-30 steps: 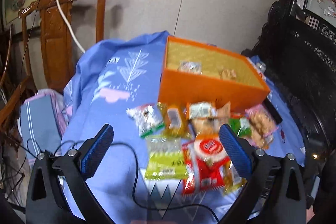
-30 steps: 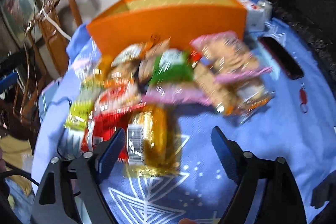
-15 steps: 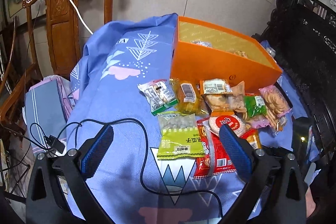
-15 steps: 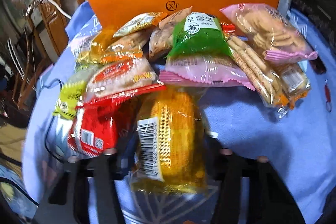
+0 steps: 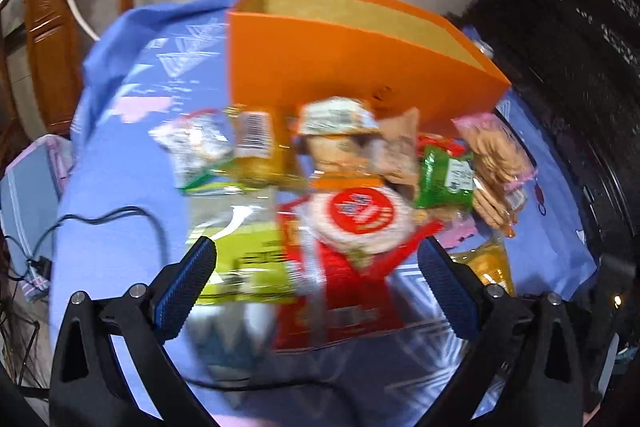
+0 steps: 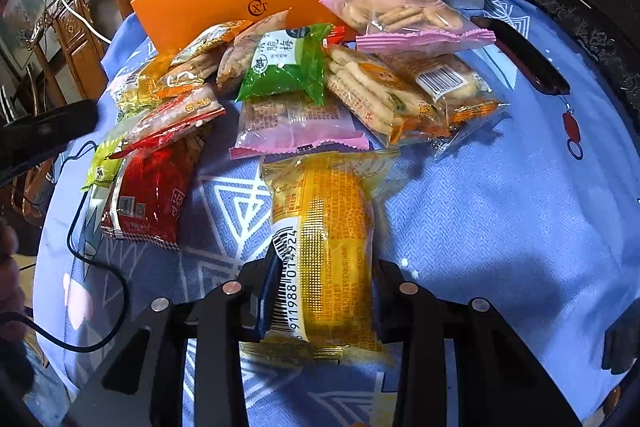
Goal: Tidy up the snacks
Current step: 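Grasp the yellow corn bread with the right tool while the left grasps the long biscuit pack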
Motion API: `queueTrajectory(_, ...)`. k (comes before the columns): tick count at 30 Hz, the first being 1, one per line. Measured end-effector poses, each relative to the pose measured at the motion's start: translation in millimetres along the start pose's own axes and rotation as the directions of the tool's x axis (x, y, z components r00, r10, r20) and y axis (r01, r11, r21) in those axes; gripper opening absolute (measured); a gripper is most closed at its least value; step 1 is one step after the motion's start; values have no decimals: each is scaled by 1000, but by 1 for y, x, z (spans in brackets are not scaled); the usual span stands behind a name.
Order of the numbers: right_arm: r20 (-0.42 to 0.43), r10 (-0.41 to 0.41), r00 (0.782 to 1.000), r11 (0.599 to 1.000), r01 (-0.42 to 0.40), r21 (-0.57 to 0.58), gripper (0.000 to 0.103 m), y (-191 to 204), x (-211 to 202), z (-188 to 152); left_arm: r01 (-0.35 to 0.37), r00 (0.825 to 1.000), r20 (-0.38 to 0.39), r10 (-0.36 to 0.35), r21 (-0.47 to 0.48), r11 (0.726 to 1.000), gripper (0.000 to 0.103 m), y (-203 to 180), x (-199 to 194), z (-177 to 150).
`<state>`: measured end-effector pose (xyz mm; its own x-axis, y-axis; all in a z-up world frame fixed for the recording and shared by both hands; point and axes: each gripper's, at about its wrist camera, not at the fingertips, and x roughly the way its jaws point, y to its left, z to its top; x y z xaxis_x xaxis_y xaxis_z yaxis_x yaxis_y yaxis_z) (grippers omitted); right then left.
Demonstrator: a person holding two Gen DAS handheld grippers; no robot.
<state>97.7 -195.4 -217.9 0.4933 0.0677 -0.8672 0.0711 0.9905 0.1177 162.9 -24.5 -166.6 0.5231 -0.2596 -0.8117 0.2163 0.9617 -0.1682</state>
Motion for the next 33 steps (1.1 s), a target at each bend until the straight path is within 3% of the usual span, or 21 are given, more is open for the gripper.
queueTrajectory(11,7,49,999,999,-49,10,38,-9,1,-3,-76,986,-156,65,-65,995,99,-35,80,20)
queueTrajectory(17,14,70,997,998,-70,-5,38,-12,2,-2,-89,991,-107,84,-44,995,97,-42,89,17)
queueTrajectory(21,20,79,997,997,-79,-7,38,-14,2,-2,-63,996,-66,63,-5,998,48,-42,76,12)
queueTrajectory(23,22,81,996,997,-81,-7,38,-14,2,-2,-29,998,-57,28,-14,999,35,-39,70,7)
queueTrajectory(27,26,80,996,997,-80,-7,38,-12,1,-4,24,999,-30,-25,-27,999,24,-27,58,3)
queueTrajectory(33,27,75,997,997,-75,-11,38,-12,1,-4,62,997,40,-62,-16,998,20,-14,35,-6)
